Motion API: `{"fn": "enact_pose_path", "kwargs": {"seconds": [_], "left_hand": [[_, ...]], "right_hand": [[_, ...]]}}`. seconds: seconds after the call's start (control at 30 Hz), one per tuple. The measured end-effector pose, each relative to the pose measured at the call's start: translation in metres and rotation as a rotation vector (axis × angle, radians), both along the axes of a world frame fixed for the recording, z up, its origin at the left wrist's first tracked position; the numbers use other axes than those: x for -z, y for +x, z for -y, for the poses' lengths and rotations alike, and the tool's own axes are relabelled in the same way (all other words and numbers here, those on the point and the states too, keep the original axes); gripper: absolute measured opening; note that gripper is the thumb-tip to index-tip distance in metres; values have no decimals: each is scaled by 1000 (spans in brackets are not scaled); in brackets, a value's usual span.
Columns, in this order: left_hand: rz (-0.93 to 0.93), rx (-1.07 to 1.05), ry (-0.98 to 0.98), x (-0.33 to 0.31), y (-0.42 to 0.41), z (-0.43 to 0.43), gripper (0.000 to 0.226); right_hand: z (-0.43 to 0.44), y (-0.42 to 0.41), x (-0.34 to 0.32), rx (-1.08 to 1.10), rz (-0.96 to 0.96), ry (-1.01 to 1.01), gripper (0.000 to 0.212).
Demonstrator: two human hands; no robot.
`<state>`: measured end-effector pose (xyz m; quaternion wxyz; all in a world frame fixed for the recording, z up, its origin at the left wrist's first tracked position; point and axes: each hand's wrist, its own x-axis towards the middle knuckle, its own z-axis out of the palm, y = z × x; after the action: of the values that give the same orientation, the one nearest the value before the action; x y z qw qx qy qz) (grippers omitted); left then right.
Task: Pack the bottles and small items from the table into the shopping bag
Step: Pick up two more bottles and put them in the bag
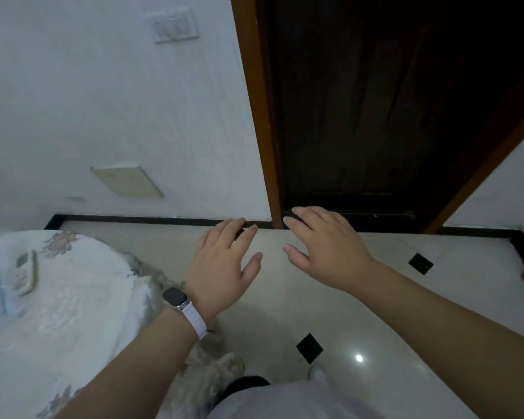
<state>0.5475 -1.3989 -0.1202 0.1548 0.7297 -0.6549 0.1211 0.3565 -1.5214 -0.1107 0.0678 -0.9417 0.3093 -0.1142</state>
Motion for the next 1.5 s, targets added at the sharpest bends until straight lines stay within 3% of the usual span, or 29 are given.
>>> {"fn": "enact_pose_path", "kwargs": {"seconds": [0.27,0.63,0.93,1.13,1.5], "left_hand": [[-4,-110,-38,17,79,49,47],[-123,-195,-133,45,250,146,45],[-120,-334,-180,36,374,155,43],[-93,-548,-125,40,438,134,44],[-66,-980,3,37,559,128,48]], "right_hand": [[70,90,6,-126,-33,5,53],[174,275,-4,-271,-171,-119,56],[205,433,-10,-429,-107,-158,56],[215,529,8,-618,20,-142,52],[233,741,34,-993,61,-28,53]]}}
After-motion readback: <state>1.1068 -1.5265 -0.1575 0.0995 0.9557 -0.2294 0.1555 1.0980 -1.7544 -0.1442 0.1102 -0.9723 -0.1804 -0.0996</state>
